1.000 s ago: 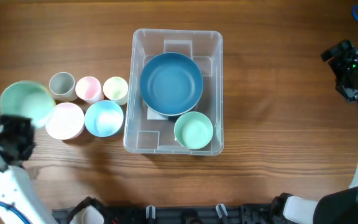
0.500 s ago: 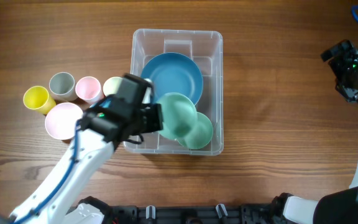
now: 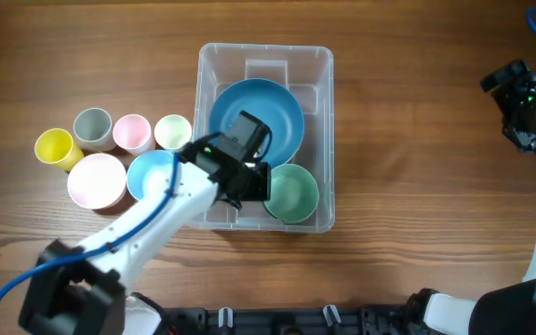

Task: Pack container
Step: 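Stack the green bowl into the mint bowl inside the bin, then reach the left gripper to the pink bowl and grasp its rim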

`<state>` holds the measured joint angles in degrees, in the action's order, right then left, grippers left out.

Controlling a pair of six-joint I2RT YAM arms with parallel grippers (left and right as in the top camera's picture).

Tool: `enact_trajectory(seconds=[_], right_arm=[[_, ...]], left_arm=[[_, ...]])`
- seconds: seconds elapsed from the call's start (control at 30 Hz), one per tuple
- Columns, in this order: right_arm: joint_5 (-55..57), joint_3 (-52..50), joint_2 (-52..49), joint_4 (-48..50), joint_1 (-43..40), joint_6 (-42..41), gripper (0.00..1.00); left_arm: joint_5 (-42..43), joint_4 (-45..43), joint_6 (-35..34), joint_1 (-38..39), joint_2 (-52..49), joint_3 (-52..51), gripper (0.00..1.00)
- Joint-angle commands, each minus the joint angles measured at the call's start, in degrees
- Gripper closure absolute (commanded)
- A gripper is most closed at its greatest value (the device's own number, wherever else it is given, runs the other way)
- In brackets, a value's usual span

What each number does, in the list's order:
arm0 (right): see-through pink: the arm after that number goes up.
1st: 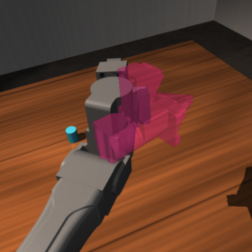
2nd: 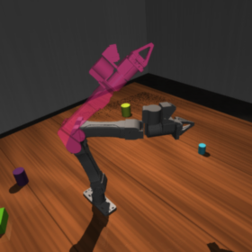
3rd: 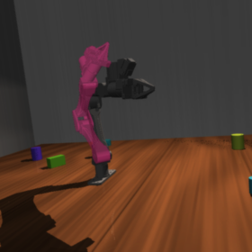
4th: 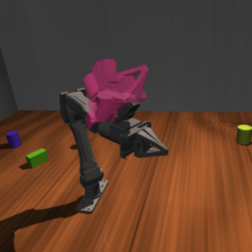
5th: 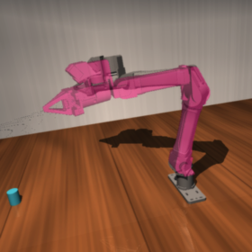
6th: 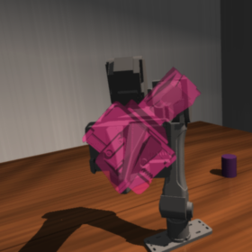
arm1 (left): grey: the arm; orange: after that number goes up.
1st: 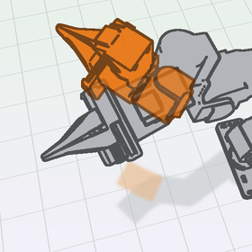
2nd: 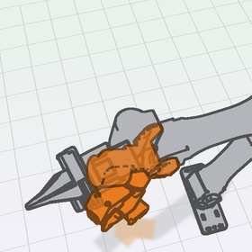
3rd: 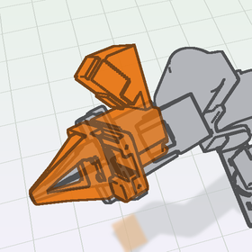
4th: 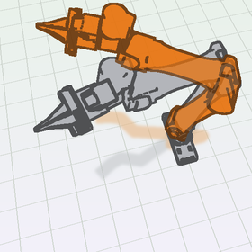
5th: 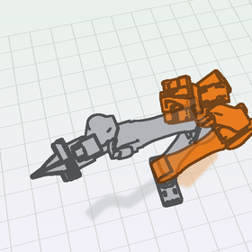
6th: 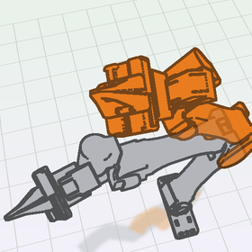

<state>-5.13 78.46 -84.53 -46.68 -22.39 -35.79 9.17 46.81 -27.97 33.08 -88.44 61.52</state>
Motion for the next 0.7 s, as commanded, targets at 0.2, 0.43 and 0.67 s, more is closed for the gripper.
enact_trajectory(seconds=[0.2,0.43,0.67], right_arm=[[-0.46,0.17,-0.61,0.11,-0.09,-0.44,0.01],[-0.46,0.17,-0.61,0.11,-0.09,-0.39,0.0],[-0.46,0.17,-0.61,0.11,-0.09,-0.42,0.0]], left_arm=[[-11.34,11.85,-4.11,-26.69,14.45,6.73,0.05],[-7.19,14.29,-10.01,-52.26,11.04,3.21,0.14],[-7.28,9.55,-10.19,-61.7,2.8,-3.87,0.25]])
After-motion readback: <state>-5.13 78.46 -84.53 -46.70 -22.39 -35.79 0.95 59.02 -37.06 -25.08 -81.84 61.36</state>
